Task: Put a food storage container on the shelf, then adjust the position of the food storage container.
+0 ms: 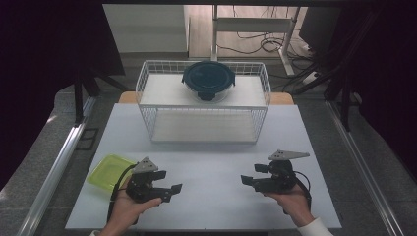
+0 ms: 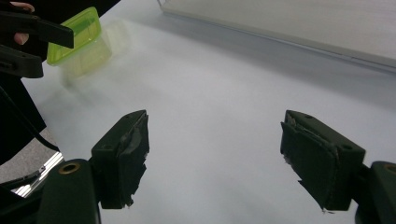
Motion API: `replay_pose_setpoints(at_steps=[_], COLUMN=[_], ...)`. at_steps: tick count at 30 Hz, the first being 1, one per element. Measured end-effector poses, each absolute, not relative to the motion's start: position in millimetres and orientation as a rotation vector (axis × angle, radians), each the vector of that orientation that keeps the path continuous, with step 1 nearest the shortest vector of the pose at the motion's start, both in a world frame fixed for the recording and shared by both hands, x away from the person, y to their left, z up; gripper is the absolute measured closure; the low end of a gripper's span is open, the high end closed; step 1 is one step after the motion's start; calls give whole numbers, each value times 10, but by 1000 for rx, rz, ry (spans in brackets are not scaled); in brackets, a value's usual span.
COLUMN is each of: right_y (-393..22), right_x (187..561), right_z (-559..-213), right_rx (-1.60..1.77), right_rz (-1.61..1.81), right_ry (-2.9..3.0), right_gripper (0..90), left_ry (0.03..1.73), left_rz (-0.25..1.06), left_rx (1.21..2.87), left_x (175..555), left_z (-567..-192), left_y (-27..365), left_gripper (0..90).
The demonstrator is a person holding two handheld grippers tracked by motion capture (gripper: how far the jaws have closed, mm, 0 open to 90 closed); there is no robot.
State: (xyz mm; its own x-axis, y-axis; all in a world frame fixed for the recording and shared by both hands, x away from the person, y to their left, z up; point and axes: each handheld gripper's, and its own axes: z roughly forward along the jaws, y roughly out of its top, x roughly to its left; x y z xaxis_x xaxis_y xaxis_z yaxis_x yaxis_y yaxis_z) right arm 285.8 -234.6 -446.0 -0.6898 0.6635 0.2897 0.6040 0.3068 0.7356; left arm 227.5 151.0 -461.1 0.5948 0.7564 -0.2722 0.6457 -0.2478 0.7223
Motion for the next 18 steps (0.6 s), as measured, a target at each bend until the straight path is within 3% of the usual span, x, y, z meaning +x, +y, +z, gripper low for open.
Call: replay_pose_setpoints(at_steps=[9, 18], right_y=[-2355, -2389], right_x=[2855, 2854], right_z=[-4477, -4476], right_rx=[1199, 1220], right_rz=[1339, 1343], right_ry=[2492, 2481], right_gripper=[232, 232], left_ry=[1132, 1086], left_rz=[165, 207], left_rx=[1991, 1989], left_x=[2283, 2212], left_z=[-4661, -4477], left_y=[1481, 1533], left_gripper=[233, 231])
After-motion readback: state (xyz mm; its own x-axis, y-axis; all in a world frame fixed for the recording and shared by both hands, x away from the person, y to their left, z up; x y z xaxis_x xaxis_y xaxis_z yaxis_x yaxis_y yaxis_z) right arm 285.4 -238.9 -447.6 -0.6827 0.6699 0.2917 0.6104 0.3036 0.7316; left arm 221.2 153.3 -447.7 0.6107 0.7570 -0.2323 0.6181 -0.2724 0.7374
